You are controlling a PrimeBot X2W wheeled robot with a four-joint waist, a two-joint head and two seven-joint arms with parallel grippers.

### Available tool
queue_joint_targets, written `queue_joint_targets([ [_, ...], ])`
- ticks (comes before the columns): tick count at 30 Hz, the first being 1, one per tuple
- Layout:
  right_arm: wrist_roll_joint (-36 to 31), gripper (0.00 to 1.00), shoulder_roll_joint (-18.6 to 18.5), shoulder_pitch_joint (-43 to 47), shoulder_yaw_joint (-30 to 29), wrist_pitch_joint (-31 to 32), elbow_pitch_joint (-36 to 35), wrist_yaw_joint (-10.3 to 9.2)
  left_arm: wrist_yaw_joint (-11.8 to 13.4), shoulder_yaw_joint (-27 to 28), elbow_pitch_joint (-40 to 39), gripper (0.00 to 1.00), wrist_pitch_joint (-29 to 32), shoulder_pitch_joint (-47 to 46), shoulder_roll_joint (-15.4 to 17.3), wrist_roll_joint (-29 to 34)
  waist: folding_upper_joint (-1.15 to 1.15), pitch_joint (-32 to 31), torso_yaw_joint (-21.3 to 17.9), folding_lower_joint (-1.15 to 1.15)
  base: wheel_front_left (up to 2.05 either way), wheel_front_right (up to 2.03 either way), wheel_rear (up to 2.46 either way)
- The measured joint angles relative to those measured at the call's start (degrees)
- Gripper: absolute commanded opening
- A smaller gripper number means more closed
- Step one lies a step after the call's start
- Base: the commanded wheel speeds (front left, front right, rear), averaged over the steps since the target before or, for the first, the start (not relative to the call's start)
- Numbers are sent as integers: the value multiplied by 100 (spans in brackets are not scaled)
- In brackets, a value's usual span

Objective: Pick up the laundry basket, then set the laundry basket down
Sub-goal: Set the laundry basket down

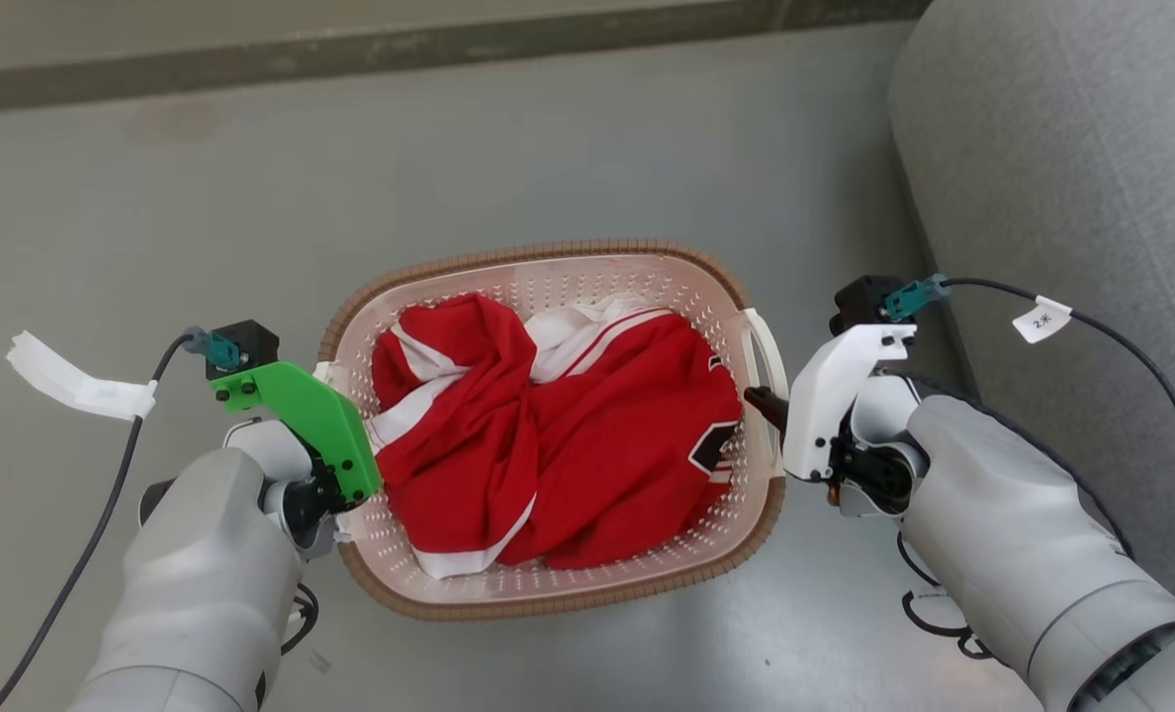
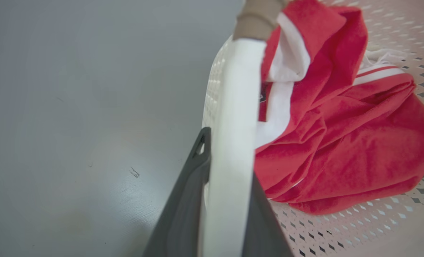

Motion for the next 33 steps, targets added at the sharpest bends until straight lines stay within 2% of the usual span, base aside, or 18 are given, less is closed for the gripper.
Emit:
queue_joint_targets([
  [33, -309, 0, -168, -825, 155, -1156, -44, 1, 203, -179, -186, 0, -1112, -847, -55, 321, 0, 2502, 198, 1, 0, 0, 0],
])
